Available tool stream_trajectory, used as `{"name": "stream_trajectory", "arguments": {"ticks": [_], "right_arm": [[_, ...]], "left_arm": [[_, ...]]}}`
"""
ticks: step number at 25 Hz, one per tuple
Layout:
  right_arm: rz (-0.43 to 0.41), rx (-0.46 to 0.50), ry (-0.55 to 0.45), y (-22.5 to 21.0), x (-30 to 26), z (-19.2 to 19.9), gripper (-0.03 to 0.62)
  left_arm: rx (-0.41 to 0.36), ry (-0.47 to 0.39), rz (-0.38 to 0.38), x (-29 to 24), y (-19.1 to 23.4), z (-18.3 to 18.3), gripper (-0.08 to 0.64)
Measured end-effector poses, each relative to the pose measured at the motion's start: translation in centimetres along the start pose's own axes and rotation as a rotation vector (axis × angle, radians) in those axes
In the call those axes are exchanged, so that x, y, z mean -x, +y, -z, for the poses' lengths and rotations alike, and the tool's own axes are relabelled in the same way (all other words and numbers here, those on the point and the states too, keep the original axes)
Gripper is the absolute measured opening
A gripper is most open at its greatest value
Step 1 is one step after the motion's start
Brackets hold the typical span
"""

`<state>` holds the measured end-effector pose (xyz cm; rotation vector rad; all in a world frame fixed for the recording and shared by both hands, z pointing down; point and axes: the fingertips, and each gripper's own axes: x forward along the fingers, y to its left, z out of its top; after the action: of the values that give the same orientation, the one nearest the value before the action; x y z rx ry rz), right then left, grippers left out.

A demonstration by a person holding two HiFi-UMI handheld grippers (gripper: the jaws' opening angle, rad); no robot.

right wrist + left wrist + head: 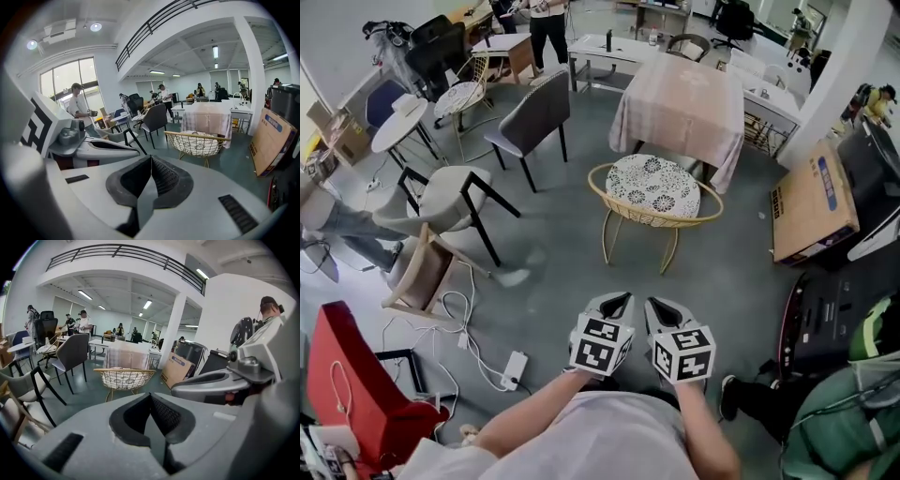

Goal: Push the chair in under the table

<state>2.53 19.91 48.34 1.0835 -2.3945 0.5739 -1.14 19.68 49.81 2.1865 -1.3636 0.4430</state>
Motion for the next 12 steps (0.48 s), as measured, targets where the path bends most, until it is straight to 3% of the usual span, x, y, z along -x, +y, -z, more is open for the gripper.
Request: {"name": "stream_trajectory", "arguments": {"ticks": [12], "right_arm": [[0.051, -0.021, -0.011, -2.1, -2.5, -1.2, 0.003]], "left_arm": [[-0.033, 0.033, 0.029, -2.3, 2.4, -1.1, 0.005]]}}
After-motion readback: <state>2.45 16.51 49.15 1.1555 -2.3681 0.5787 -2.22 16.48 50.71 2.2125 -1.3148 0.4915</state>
